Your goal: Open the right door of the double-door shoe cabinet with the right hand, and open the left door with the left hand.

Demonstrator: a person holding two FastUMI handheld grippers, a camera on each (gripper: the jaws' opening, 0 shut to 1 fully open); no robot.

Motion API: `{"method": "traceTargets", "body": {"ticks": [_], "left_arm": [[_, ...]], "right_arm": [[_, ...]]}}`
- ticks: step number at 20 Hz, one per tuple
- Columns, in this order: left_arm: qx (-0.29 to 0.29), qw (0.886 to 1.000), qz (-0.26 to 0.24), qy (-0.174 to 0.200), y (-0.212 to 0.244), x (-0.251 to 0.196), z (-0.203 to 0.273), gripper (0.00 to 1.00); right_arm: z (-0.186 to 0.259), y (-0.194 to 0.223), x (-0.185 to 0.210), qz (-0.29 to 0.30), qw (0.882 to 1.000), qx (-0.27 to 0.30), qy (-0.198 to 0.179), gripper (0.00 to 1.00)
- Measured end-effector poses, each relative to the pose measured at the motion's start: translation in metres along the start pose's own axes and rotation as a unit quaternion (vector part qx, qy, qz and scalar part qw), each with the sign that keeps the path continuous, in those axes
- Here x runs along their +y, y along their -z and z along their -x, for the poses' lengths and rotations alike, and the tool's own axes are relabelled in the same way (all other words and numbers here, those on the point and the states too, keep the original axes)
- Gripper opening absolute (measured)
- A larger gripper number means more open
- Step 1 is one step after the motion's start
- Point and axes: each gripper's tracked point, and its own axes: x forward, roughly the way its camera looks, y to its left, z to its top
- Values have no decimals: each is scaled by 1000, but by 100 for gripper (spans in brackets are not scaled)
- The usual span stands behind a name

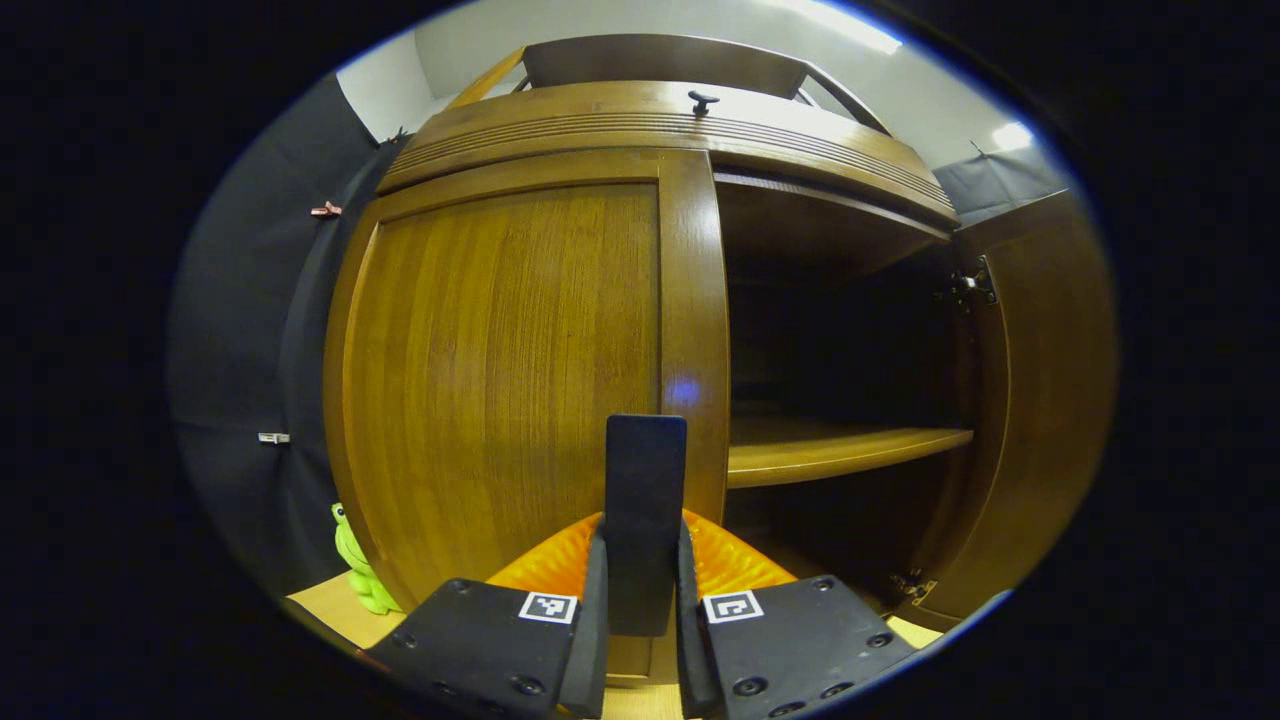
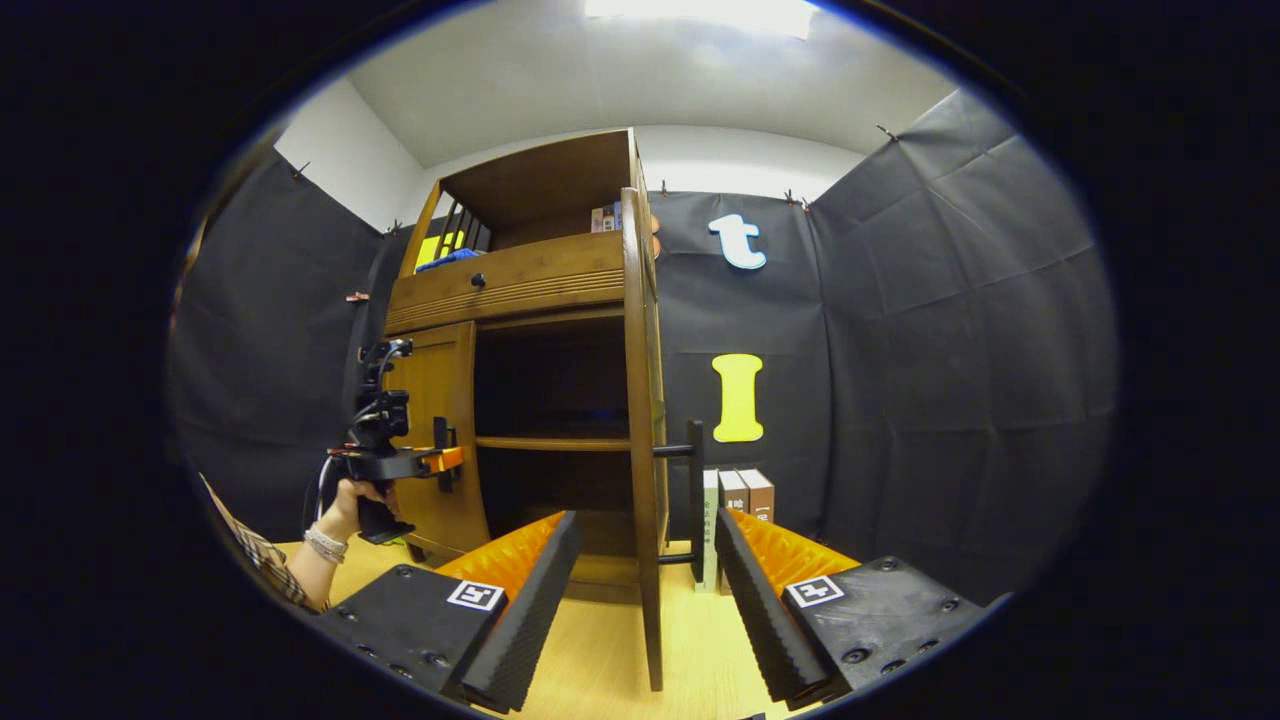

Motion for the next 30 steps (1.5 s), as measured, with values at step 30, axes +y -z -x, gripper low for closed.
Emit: {"method": "traceTargets", "body": {"ticks": [30], "left_arm": [[2,998,33,48,-5,97,166,29]], "right_arm": [[-2,28,74,-3,998,50,-40,91]]}}
